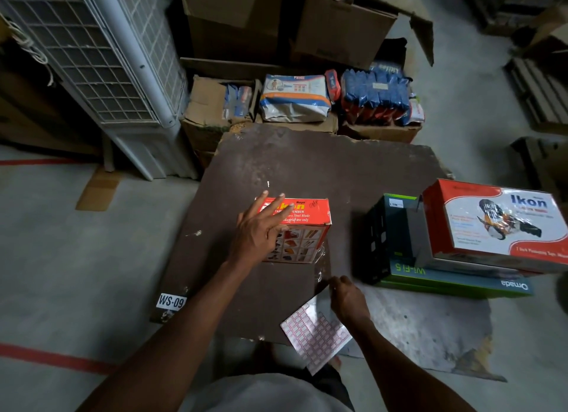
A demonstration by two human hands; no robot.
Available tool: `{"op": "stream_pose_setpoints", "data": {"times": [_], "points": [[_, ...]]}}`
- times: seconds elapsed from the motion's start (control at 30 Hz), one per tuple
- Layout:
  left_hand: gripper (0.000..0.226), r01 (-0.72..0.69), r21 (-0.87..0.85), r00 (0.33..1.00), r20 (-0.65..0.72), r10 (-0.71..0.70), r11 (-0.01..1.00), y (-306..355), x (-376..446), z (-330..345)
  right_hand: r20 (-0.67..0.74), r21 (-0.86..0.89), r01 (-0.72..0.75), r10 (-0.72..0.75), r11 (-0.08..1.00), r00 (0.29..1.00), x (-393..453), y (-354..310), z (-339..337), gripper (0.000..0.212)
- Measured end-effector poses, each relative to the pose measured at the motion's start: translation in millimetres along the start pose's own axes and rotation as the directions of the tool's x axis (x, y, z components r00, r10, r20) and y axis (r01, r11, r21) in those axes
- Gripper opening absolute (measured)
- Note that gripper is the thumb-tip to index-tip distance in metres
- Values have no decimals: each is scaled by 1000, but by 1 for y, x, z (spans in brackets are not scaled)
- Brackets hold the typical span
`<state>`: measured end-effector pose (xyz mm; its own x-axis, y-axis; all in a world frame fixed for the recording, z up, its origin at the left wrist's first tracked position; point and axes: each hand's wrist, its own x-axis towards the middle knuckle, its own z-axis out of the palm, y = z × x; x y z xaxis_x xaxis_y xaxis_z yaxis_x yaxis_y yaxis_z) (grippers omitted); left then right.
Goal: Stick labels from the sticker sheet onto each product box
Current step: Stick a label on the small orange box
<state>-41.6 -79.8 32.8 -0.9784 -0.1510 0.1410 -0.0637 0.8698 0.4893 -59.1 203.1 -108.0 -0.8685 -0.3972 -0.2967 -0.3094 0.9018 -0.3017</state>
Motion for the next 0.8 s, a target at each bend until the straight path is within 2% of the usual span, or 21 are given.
{"op": "stream_pose_setpoints", "data": {"times": [0.23,0.43,0.57,0.8], "points": [[60,11,-27,1000,12,-10,1000,3,2,-3,38,25,-13,12,1000,999,0,-1,0,18],[61,9,-27,1000,-9,-9,1000,4,3,-4,47,-67,123,-120,990,992,-3,5,10,39],[58,5,-23,1000,-4,-5,1000,3,1,-3,74,-135,154,-145,979,987,-4,5,10,39],[59,12,-48,1000,-3,-13,999,4,-2,-2,87,-113,120,-110,986,990,0,3,3,37]]}}
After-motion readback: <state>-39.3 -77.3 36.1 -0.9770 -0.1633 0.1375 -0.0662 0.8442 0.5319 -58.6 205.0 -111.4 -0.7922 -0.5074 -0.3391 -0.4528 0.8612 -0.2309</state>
